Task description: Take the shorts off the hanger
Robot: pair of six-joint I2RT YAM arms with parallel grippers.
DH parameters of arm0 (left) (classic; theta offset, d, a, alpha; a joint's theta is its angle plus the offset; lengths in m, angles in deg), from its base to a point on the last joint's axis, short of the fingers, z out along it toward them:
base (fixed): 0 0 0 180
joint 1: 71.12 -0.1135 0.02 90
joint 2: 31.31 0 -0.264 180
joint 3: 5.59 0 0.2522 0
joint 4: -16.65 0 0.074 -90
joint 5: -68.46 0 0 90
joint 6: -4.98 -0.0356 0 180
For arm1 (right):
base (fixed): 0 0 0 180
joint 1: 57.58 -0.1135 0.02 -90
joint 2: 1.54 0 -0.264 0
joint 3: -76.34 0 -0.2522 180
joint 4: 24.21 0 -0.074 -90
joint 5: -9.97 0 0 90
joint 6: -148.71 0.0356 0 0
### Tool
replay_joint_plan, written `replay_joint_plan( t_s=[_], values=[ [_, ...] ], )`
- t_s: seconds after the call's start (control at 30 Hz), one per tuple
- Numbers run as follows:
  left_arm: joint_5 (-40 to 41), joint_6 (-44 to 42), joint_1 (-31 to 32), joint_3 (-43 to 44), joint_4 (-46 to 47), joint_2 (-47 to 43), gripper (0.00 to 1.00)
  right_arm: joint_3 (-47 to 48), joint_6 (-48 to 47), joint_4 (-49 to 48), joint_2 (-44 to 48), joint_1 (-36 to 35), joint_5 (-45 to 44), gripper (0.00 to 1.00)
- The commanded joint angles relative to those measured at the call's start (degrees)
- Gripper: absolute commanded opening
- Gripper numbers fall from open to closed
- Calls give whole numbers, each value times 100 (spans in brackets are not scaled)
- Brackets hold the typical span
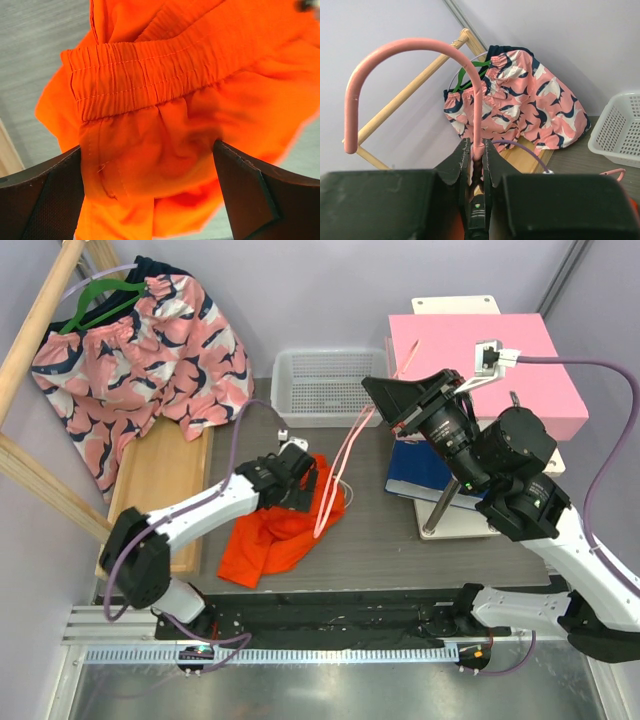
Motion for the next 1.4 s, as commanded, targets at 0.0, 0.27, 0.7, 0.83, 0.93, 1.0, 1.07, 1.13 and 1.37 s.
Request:
replay_joint_plan(
  t_s=[0.0, 0.27, 0.7, 0.83, 0.93, 1.0, 1.07, 1.13, 1.37],
  values=[
    [582, -722, 325, 546, -98, 614, 100, -14, -63, -36, 90, 2, -85, 1],
    [-1333, -732, 501, 424, 244, 1222, 100, -128, -116, -9, 81, 2, -50, 1],
    [-1316, 366, 308, -261, 849, 1741, 100, -260, -160, -18, 99, 2, -50, 1],
    [-1659, 498, 71, -727, 1325, 1741, 91, -304, -116, -53, 107, 11, -32, 1],
    [-1607, 516, -9, -929, 1527, 1566, 68, -330, -81, -53, 107, 2, -15, 1],
    [-1528, 534, -9, -982, 1624, 1442, 51, -357, -72, -53, 107, 2, -6, 1],
    [-1510, 534, -9, -1035, 1677, 1284, 39, -374, -46, -53, 116, 11, 3, 1],
    [-1467, 551, -9, -1053, 1695, 1100, 17, -374, -46, -62, 116, 2, 20, 1],
    [-1150, 578, 114, -1491, 1809, -539, 0, -331, -72, 113, 142, 2, 3, 1]
  ],
)
